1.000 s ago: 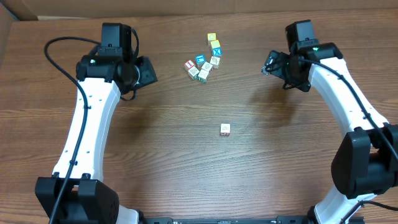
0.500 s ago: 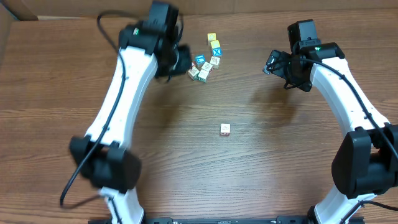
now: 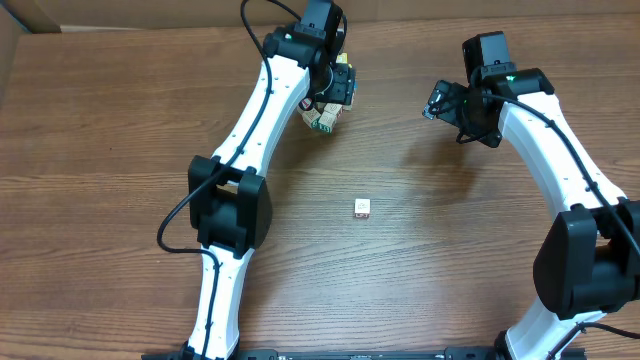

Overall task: Flip 4 blocks
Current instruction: 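Move the left gripper over the cluster and lower onto the red 'I' block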

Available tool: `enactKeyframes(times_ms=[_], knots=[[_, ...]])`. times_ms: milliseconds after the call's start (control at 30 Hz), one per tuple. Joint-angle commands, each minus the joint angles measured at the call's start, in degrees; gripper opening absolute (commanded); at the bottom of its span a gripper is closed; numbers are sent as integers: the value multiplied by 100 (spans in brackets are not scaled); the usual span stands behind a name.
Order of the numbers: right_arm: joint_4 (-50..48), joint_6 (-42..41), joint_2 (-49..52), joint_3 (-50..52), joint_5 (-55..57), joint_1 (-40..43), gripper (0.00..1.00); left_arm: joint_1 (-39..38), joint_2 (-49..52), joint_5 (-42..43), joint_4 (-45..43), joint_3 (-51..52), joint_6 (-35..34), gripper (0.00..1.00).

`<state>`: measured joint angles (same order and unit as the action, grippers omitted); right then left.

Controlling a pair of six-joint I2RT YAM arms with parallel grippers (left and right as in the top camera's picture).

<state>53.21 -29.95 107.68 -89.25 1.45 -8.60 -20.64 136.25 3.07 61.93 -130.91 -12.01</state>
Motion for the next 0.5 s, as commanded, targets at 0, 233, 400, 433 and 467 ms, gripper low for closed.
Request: enactKeyframes(times_ms=[0, 233, 400, 433, 467], knots=[[-15, 22, -20, -83, -7, 4, 100, 37, 170, -507, -105, -129, 166, 66], [-15, 20, -20, -83, -7, 4, 100, 48, 614, -999, -295, -129, 157, 62], [-15, 22, -20, -83, -7, 4, 100, 181, 730, -1067, -286, -125, 83, 62], [-15, 22, -20, -83, -7, 4, 100, 221, 732, -1051, -289, -125, 85, 60], [-15, 22, -20, -83, -7, 4, 100, 269, 734, -1049, -289, -125, 85, 57]])
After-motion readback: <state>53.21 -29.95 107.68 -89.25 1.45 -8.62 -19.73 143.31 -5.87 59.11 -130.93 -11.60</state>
